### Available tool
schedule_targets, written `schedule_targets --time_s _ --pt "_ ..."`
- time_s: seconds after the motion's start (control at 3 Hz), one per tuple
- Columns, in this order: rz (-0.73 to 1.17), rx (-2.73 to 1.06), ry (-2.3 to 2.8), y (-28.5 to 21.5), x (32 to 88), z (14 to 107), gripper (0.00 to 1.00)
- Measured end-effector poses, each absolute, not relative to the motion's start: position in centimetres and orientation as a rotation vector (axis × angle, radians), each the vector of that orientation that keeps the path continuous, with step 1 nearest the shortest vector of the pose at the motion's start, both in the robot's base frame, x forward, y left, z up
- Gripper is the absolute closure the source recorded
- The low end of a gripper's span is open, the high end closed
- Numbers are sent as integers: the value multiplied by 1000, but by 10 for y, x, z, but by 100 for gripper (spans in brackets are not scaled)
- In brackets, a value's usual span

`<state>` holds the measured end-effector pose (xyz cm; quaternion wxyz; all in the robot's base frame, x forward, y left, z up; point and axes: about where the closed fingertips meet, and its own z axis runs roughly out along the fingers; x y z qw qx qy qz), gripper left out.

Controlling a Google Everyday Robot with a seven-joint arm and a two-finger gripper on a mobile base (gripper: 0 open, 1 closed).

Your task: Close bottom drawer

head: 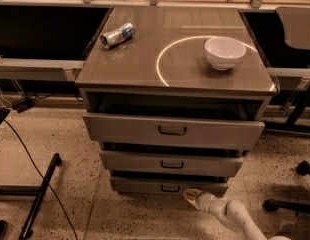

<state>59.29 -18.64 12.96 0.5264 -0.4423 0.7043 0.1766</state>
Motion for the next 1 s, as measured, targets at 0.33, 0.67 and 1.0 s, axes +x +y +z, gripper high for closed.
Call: schedule_targets --time_s 0.33,0.67,1.0 --pt "443 -1070 1685 -198 594 127 100" --pt "515 -1168 1649 -204 565 133 100" --pt "746 -1290 1614 -189 500 145 100"
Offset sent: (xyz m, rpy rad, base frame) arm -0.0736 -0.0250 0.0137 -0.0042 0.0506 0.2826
